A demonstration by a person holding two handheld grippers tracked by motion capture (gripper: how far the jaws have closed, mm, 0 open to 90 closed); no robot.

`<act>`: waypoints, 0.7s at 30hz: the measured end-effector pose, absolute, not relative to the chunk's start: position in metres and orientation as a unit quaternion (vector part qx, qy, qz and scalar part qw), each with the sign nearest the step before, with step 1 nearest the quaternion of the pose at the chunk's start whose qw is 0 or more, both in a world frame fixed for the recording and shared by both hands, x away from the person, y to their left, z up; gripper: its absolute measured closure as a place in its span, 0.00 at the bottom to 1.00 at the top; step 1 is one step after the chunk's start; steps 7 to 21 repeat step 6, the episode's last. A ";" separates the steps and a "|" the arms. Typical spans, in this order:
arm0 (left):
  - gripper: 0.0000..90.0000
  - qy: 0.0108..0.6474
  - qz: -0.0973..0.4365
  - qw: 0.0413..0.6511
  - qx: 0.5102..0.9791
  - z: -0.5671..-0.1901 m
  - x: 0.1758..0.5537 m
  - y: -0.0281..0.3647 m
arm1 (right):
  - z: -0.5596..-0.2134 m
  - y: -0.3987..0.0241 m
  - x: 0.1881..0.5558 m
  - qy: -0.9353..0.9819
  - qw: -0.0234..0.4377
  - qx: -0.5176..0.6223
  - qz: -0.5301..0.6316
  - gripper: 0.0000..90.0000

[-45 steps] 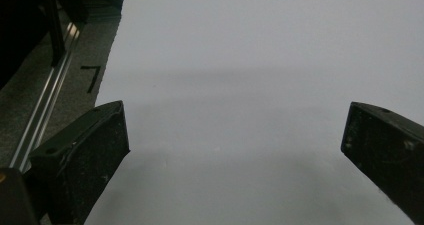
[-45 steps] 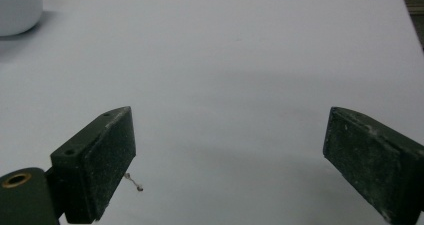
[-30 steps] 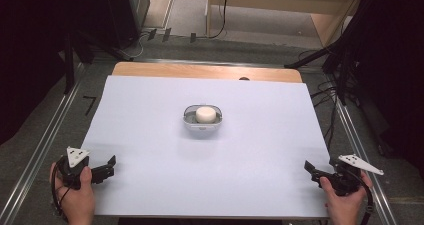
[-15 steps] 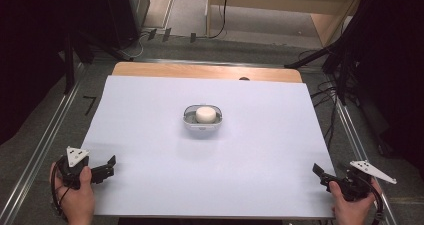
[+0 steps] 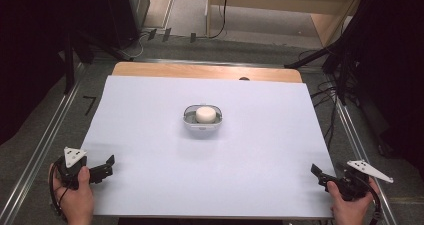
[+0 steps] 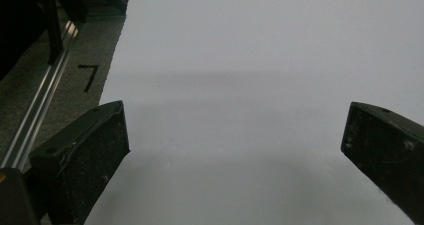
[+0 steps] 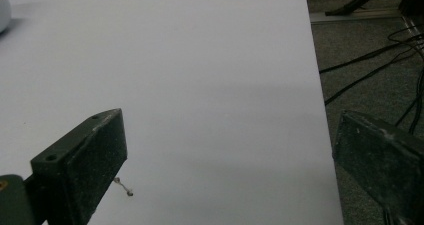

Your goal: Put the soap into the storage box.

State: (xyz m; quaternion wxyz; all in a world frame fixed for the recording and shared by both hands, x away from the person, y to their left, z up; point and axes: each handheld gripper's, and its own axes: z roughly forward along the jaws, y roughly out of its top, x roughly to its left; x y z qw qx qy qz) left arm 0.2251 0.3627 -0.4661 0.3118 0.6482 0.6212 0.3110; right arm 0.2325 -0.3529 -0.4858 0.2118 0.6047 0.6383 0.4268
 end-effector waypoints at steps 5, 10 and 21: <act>0.00 0.619 0.312 0.305 0.653 -0.466 0.226 0.362 | -0.486 -0.353 0.232 0.639 0.215 0.602 0.427 0.02; 0.00 0.619 0.312 0.305 0.653 -0.466 0.226 0.362 | -0.486 -0.353 0.232 0.639 0.215 0.602 0.427 0.02; 0.00 0.619 0.312 0.305 0.653 -0.466 0.226 0.362 | -0.486 -0.353 0.232 0.639 0.215 0.602 0.427 0.02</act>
